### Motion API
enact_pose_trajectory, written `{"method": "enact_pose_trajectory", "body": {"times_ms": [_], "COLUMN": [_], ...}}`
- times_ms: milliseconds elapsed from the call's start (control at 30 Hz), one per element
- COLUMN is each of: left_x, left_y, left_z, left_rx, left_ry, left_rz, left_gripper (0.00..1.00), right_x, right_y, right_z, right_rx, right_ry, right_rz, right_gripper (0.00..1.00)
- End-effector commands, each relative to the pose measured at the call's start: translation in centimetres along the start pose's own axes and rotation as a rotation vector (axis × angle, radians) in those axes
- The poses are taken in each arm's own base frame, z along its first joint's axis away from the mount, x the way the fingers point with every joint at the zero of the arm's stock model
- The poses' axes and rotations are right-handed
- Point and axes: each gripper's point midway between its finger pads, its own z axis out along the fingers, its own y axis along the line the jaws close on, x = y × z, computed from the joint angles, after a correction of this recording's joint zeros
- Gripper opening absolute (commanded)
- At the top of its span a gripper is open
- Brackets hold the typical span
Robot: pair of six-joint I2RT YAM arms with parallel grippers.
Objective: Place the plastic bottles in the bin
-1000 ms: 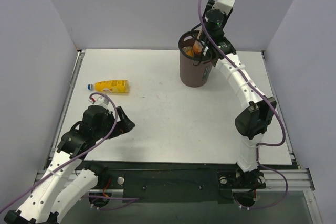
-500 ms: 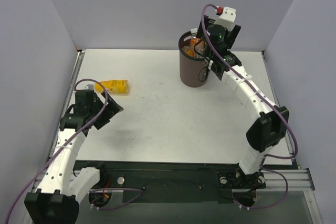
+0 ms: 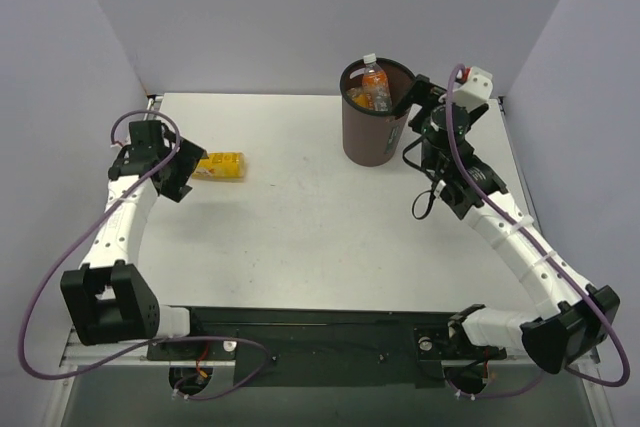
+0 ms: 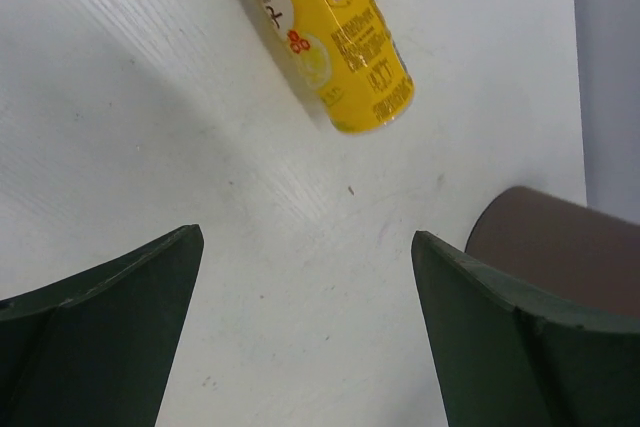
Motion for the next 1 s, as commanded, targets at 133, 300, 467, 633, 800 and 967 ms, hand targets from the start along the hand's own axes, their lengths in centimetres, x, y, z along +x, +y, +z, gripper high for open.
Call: {"method": "enact_pose_trajectory", "body": {"times_ms": [133, 300, 467, 633, 800, 967], "left_x": [-1.5, -1.9, -1.5, -1.2, 1.5, 4.2], "left_y": [-2.1, -3.4, -3.0, -2.9, -1.7, -2.1], "left_z": [7.5, 10.1, 11.7, 14.5, 17.6, 19.3], "left_rx": [-0.013, 0.027, 0.030, -0.008, -0.093, -0.096], "left_ry": [0.025, 0.026, 0.021, 0.020, 0.072, 0.154], "left_rz": [-0.332, -0.331, -0.370, -0.409, -0.431, -0.376], "left_gripper": [0.97, 0.97, 0.97, 0.97, 0.97, 0.77], "right_x": [3.7, 7.1, 8.8, 9.4, 10.6, 11.3], "right_y": [-1.3, -3.0, -4.2, -5.7, -7.2, -7.9], "right_z": [-5.9, -8.1, -9.1, -9.9, -10.7, -11.7], "right_rx": [-0.062, -0.055, -0.046, -0.008, 0.019, 0.025], "right_ry": [0.093, 0.169, 0.218, 0.244, 0.268, 0.315], "right_rz": [0.073, 0.036, -0.022, -0.054, -0.046, -0.066], "right_gripper": [1.00, 1.00, 1.00, 0.99, 0.99, 0.97]}}
